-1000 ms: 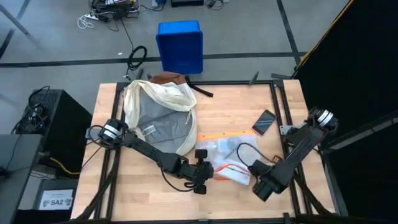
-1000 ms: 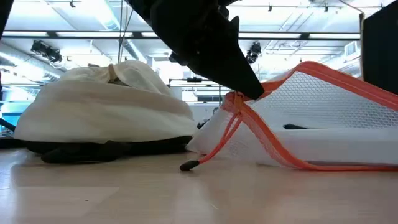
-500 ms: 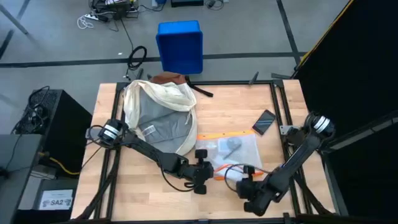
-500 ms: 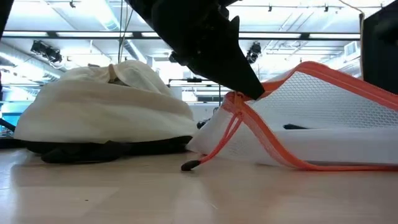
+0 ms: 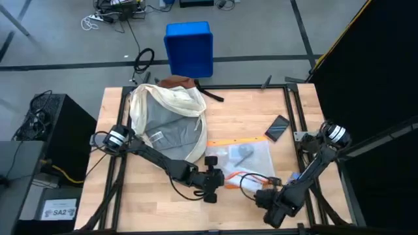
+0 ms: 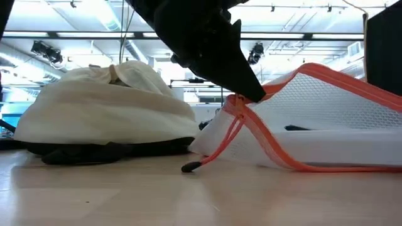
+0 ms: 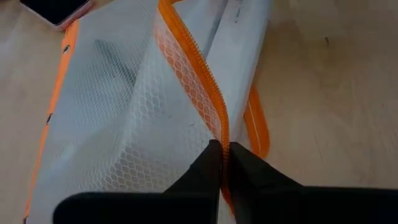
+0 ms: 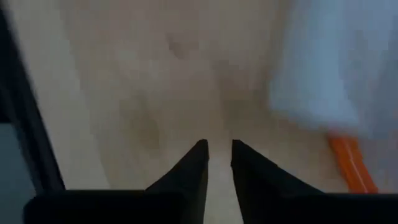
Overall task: Unpack backpack
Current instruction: Remove the white medicine organizer from the zip bag
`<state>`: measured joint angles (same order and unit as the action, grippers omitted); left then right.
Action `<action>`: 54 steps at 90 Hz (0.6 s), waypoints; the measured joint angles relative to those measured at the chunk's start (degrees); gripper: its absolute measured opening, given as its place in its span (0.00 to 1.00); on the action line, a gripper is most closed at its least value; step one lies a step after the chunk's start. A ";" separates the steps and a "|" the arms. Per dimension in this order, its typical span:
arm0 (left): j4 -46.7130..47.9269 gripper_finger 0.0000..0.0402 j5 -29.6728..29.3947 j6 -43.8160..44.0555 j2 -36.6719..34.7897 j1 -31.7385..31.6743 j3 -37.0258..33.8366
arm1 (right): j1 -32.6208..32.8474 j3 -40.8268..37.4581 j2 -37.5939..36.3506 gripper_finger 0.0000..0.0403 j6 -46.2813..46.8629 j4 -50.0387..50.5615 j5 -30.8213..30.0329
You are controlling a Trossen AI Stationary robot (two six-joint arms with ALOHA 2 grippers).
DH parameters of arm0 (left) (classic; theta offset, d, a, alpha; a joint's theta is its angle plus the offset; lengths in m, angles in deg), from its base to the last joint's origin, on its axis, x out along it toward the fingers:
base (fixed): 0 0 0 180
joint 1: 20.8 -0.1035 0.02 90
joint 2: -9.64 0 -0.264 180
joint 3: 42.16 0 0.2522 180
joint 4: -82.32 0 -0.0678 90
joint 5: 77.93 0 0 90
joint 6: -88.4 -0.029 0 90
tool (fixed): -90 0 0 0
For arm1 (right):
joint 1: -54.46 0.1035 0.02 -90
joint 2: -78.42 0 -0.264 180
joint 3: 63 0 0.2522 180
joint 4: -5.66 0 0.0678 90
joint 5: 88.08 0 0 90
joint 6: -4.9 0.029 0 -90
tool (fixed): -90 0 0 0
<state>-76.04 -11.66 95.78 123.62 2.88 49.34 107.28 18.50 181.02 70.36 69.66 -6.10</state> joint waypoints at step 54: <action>0.49 0.00 0.02 0.35 0.00 -0.50 0.00 | 10.43 5.77 13.33 0.01 8.45 10.74 -22.59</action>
<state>-75.55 -11.64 96.13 123.62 2.38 49.34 117.71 24.27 194.35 78.81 80.40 -28.69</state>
